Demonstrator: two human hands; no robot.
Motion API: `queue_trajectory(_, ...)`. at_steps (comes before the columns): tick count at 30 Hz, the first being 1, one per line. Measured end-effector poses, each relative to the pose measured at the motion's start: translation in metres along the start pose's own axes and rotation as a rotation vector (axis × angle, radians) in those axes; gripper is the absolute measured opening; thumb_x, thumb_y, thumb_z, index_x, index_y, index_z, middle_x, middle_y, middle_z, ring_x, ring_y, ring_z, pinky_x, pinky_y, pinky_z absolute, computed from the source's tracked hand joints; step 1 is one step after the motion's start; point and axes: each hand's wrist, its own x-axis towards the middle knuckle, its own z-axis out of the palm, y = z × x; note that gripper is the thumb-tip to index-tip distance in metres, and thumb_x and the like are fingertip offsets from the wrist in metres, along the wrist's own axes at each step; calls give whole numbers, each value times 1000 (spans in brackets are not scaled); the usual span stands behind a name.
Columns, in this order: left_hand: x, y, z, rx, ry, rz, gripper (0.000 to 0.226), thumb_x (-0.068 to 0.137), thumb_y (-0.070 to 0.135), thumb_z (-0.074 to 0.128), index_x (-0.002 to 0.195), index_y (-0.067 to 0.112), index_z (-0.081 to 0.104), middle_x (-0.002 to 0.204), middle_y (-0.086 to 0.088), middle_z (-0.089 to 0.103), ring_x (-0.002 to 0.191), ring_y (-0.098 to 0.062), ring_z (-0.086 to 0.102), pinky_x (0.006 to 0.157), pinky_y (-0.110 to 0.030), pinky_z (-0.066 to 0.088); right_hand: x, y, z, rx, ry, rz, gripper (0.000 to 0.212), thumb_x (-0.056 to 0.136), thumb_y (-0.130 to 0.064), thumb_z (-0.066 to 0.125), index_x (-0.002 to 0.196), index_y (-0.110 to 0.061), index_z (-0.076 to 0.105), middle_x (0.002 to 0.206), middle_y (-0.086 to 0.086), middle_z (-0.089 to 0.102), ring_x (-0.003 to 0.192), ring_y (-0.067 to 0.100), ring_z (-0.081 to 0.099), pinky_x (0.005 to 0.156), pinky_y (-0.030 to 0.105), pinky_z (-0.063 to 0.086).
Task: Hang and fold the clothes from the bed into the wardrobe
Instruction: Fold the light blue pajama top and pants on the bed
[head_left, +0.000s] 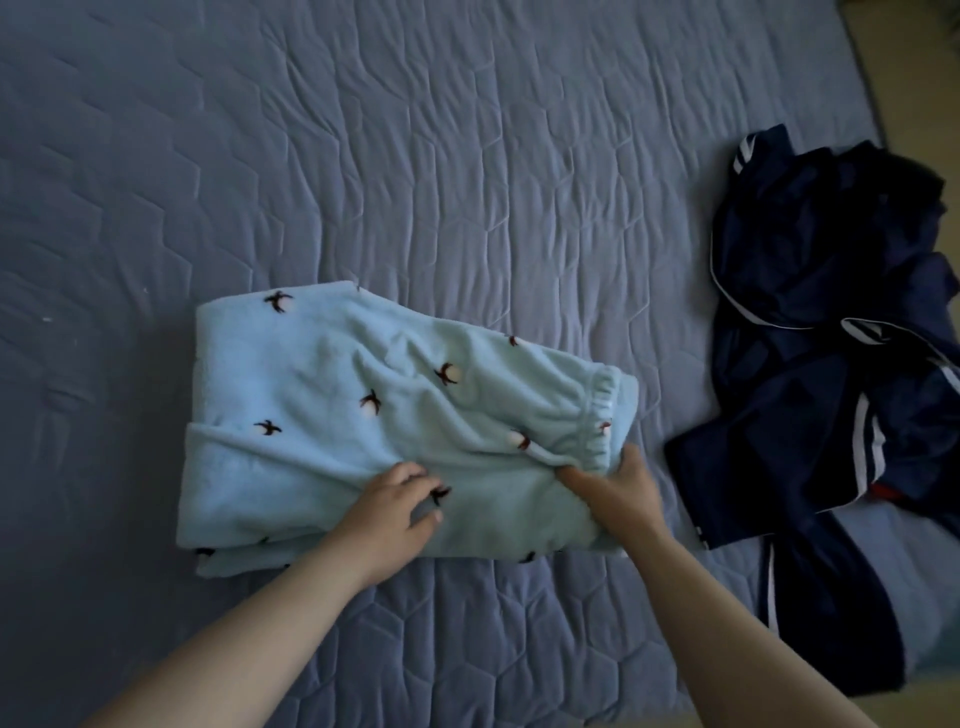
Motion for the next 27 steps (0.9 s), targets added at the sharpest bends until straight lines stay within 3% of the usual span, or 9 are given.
queue_trajectory(3,6,8,-1,35,91,-21,45,93,29,56,135,15,52,138,-2,43,127,-18,41,107,-20,26,0,-1,-6,-53,17,15,52,71,-52,78,106,-27,50,89,-18,55,77,0,52,57,18,37)
queue_trajectory(6,14,14,-3,68,151,-66,47,92,32,57,135,15,51,146,-6,35,134,-23,36,112,-26,25,5,-2,-11,69,146,37,34,85,-40,67,108,-18,54,94,-8,59,86,13,57,68,26,39)
queue_trajectory(9,12,15,0,-5,7,-120,54,93,37,55,142,20,43,157,-4,18,143,-21,23,116,-26,18,7,-1,-18,91,112,52,23,87,-31,64,96,-11,63,84,1,64,75,14,57,59,28,41)
queue_trajectory(12,9,9,-1,-1,-76,-125,57,94,39,52,146,23,35,160,1,10,145,-16,16,116,-24,14,3,-8,-16,148,3,27,18,89,-38,64,87,-19,64,80,-7,66,73,7,60,56,22,44)
queue_trajectory(15,10,9,1,-18,-63,-127,56,94,40,53,145,23,37,159,0,12,145,-15,18,115,-23,15,2,-17,-11,334,-133,-34,17,85,-39,71,96,-29,63,82,-17,71,80,-2,66,55,8,48)
queue_trajectory(19,17,10,2,4,-57,-131,55,93,40,53,144,23,39,159,-1,15,145,-15,19,116,-24,16,6,-18,-4,388,-266,48,47,70,-38,83,109,-20,64,103,-2,72,96,16,69,79,31,59)
queue_trajectory(23,25,8,0,-19,-36,-143,54,95,39,51,145,23,38,158,2,18,144,-14,21,115,-24,17,12,-15,-6,347,-152,96,34,66,-23,88,94,-15,71,84,-2,76,74,11,72,59,25,58)
queue_trajectory(27,14,7,-1,-119,64,-195,46,96,28,52,140,15,45,148,-4,37,136,-17,36,108,-20,24,-4,-23,-3,274,-35,-4,28,68,-22,84,93,-22,69,88,-6,75,85,15,71,74,34,59)
